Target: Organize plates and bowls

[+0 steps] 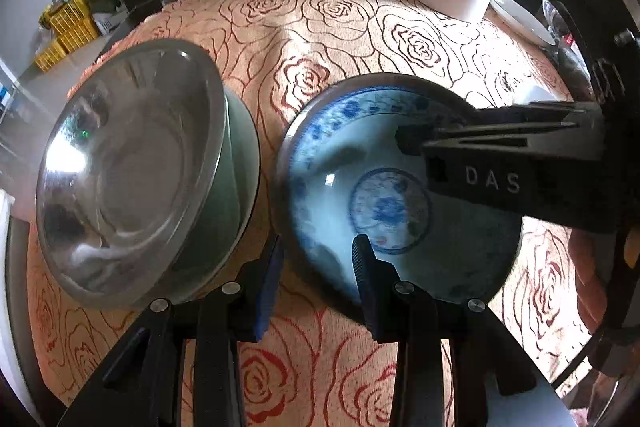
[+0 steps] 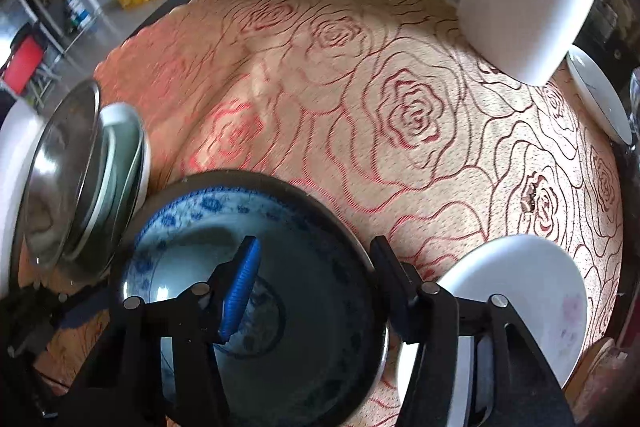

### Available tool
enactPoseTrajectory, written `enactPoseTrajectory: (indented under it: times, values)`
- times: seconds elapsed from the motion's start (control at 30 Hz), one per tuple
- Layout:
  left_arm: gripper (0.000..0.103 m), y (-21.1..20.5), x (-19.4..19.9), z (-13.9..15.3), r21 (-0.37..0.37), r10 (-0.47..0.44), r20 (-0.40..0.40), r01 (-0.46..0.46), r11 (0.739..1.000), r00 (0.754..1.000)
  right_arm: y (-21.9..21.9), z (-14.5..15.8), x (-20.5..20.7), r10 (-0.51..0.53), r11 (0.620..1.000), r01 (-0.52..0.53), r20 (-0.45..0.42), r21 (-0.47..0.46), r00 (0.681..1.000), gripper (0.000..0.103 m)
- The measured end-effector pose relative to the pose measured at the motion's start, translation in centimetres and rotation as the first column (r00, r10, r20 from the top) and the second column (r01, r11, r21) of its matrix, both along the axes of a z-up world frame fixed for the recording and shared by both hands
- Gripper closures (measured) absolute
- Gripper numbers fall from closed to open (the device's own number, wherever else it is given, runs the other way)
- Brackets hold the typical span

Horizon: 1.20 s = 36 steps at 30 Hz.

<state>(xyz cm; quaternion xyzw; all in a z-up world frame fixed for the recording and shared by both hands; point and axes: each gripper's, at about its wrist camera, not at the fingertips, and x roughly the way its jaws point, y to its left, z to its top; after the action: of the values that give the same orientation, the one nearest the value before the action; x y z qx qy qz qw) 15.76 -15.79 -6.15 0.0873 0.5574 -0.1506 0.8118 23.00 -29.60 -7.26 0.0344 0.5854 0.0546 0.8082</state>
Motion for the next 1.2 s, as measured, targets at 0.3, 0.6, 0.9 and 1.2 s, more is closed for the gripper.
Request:
enactPoseTrajectory:
  times: [0.3,0.6,0.9,1.2]
  values:
    - [0.068,2.2,-1.0,0.3,0.015,0.000,-0.009,0.000,1.000,1.000,2.7,-1.2,-2.9,0.071,0.997,-0.069,-0.084,0.027,0.994,0.000]
    - [0.067,3.0,-3.7,0.5,0.049,-0.079,-0.021,0.079,0.996,0.997,5.0,-1.3,-6.9,0.139,0.990,-0.134,-0.119,0.044,0.983,0.000]
    - [0.067,3.4,-3.6,0.8,0.060,-0.073,0.013,0.072,0.996,0.997,4.1,-1.6,-9.2,0.078,0.994,-0.069,-0.117,0.081,0.990,0.000]
    - [0.067,3.5,-2.2,-0.3,0.064,-0.035,0.001,0.034,0.997,0.999,2.5,-1.8,-8.4,-0.007,0.993,0.018,-0.092,0.119,0.996,0.000]
